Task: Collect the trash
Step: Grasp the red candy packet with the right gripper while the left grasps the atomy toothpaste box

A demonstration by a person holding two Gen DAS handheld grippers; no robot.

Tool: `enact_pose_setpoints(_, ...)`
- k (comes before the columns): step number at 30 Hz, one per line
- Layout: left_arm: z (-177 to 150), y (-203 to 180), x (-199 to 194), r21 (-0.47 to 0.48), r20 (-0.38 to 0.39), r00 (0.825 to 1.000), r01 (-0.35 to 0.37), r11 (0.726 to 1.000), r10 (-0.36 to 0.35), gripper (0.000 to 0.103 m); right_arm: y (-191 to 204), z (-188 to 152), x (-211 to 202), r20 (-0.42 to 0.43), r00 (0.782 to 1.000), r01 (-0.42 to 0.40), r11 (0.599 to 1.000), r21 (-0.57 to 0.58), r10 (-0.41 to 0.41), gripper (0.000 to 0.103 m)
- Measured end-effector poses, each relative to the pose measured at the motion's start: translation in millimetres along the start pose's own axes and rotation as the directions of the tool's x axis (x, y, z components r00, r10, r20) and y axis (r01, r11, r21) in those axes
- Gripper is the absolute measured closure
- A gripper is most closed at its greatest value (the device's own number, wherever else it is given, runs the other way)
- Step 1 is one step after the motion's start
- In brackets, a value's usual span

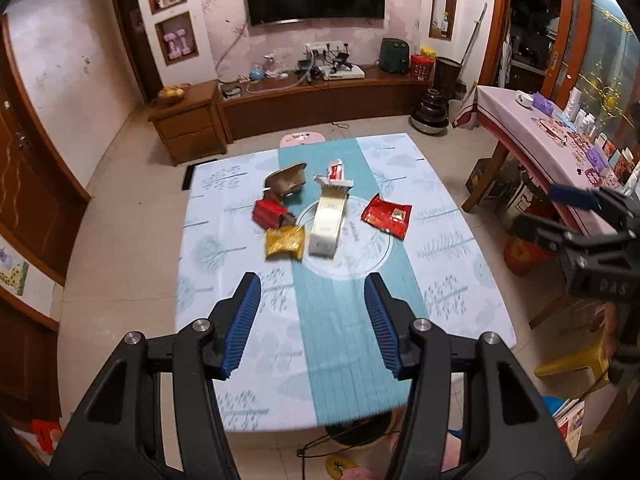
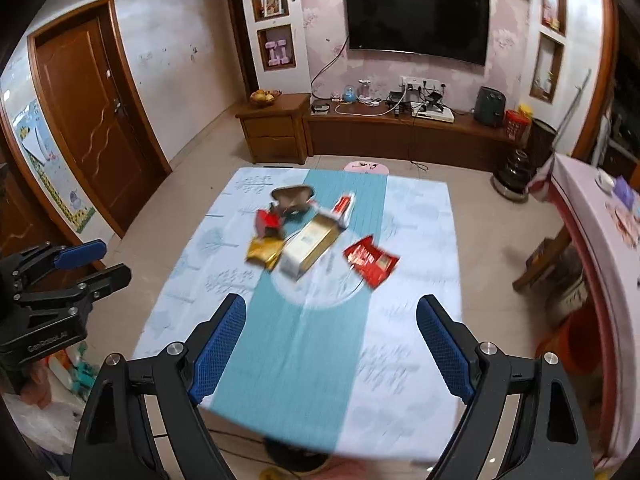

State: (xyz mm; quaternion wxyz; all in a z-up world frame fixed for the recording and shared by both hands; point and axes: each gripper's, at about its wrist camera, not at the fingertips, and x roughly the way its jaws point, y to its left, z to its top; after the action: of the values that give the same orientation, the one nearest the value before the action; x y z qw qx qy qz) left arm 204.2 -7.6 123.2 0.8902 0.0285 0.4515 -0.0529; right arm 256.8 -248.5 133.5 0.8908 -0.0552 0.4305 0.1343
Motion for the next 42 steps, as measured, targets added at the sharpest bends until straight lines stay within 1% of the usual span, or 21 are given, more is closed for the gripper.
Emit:
enact_pose_setpoints(3, 31.3, -4.6, 47.6, -0.017, -0.063, 0.998, 0.018, 1.000, -0.019, 0.052, -25.9, 32.7, 44.5, -0.025, 1.000, -0.016, 0.999, -0.037, 0.015, 0.014)
enact_pose_setpoints(4, 39.0, -6.3, 65.8, -0.028, -0.080, 0.997, 0.018, 0.999, -0.020, 0.052, -37.8, 47.7, 67.1, -0.044, 0.999, -0.028, 0.998, -0.056, 0.026, 0.014)
enact_pose_setpoints(7, 61.4, -11.0, 121.4, -0.050, -0.128, 0.991, 0.021, 0.999, -0.028, 0.052, -61.1, 70.2, 124.9, -0.095, 0.994, -0.057, 0.995, -0.085, 0.049, 0.014)
enact_pose_setpoints(9, 72.8, -12.2, 158.4, -0.064, -0.161, 0.987, 0.019, 0.998, -0.029, 0.052, -79.0, 84.4, 173.8, -0.149, 0.986, -0.085, 0.990, -0.109, 0.068, 0.014)
enact_pose_setpoints(12, 77.3, -14.8, 218.4, -0.082, -0.214, 0.975, 0.039, 0.996, -0.056, 0.052, -96.7, 87.2, 237.5, -0.216, 0.972, -0.123, 0.981, -0.149, 0.089, 0.014)
enact_pose_setpoints(15, 76.0, -16.6, 274.0, -0.094, -0.270, 0.961, 0.036, 0.995, -0.061, 0.052, -107.7, 75.5, 303.8, -0.291, 0.950, -0.165, 0.971, -0.172, 0.110, 0.014)
enact_pose_setpoints(16, 74.1, -17.0, 288.2, -0.098, -0.286, 0.956, 0.038, 0.994, -0.065, 0.052, -108.1, 71.2, 319.8, -0.308, 0.945, -0.174, 0.969, -0.174, 0.115, 0.014)
enact_pose_setpoints(19, 71.9, -17.6, 330.9, -0.114, -0.337, 0.939, 0.034, 0.993, -0.071, 0.052, -113.2, 54.5, 373.5, -0.374, 0.916, -0.222, 0.959, -0.175, 0.144, 0.014)
enact_pose_setpoints(21, 70.7, -19.6, 354.3, -0.117, -0.362, 0.929, 0.032, 0.993, -0.073, 0.052, -108.1, 40.4, 395.6, -0.401, 0.903, -0.241, 0.954, -0.179, 0.153, 0.014)
enact_pose_setpoints(22, 70.8, -20.3, 364.7, -0.118, -0.372, 0.925, 0.029, 0.993, -0.071, 0.052, -108.5, 36.2, 410.7, -0.421, 0.893, -0.254, 0.950, -0.182, 0.158, 0.014)
enact_pose_setpoints(26, 69.3, -21.5, 393.5, -0.123, -0.403, 0.913, 0.019, 0.992, -0.068, 0.052, -93.5, 18.6, 438.3, -0.457, 0.877, -0.277, 0.934, -0.226, 0.150, 0.014)
enact_pose_setpoints(28, 68.5, -21.4, 402.6, -0.123, -0.416, 0.907, 0.016, 0.992, -0.066, 0.052, -90.2, 12.1, 448.4, -0.461, 0.877, -0.281, 0.925, -0.256, 0.138, 0.014)
enact_pose_setpoints(30, 68.2, -21.2, 410.9, -0.123, -0.428, 0.902, 0.010, 0.992, -0.062, 0.052, -86.4, 3.6, 458.0, -0.468, 0.878, -0.267, 0.912, -0.311, 0.097, 0.014)
enact_pose_setpoints(31, 67.5, -21.2, 417.0, -0.124, -0.436, 0.898, 0.006, 0.992, -0.060, 0.052, -84.3, 1.1, 457.9, -0.450, 0.889, -0.255, 0.904, -0.343, 0.080, 0.013)
enact_pose_setpoints(32, 67.2, -21.2, 421.9, -0.126, -0.440, 0.896, 0.004, 0.992, -0.059, 0.051, -82.5, -1.2, 458.8, -0.442, 0.895, -0.248, 0.896, -0.368, 0.066, 0.013)
enact_pose_setpoints(33, 68.6, -20.9, 422.5, -0.119, -0.431, 0.901, -0.005, 0.993, -0.048, 0.046, -80.3, -4.2, 459.1, -0.429, 0.902, -0.239, 0.886, -0.398, 0.051, 0.013)
enact_pose_setpoints(35, 71.3, -20.6, 427.9, -0.118, -0.429, 0.902, -0.004, 0.993, -0.047, 0.043, -81.7, -6.1, 459.7, -0.421, 0.905, -0.243, 0.887, -0.394, 0.062, 0.013)
enact_pose_setpoints(38, 77.3, -19.9, 434.4, -0.114, -0.428, 0.903, -0.008, 0.993, -0.042, 0.042, -85.9, -8.6, 460.2, -0.412, 0.909, -0.243, 0.888, -0.391, 0.067, 0.014)
enact_pose_setpoints(39, 79.3, -19.2, 434.7, -0.114, -0.428, 0.903, -0.010, 0.993, -0.040, 0.042, -86.8, -9.3, 460.4, -0.409, 0.910, -0.241, 0.888, -0.391, 0.067, 0.015)
enact_pose_setpoints(41, 82.8, -18.1, 439.3, -0.108, -0.428, 0.903, -0.014, 0.994, -0.034, 0.042, -91.6, -9.7, 458.0, -0.388, 0.918, -0.241, 0.887, -0.393, 0.077, 0.028)
enact_pose_setpoints(42, 84.3, -18.3, 441.3, -0.106, -0.429, 0.903, -0.018, 0.994, -0.030, 0.042, -92.2, -9.2, 458.6, -0.386, 0.919, -0.238, 0.890, -0.389, 0.077, 0.030)
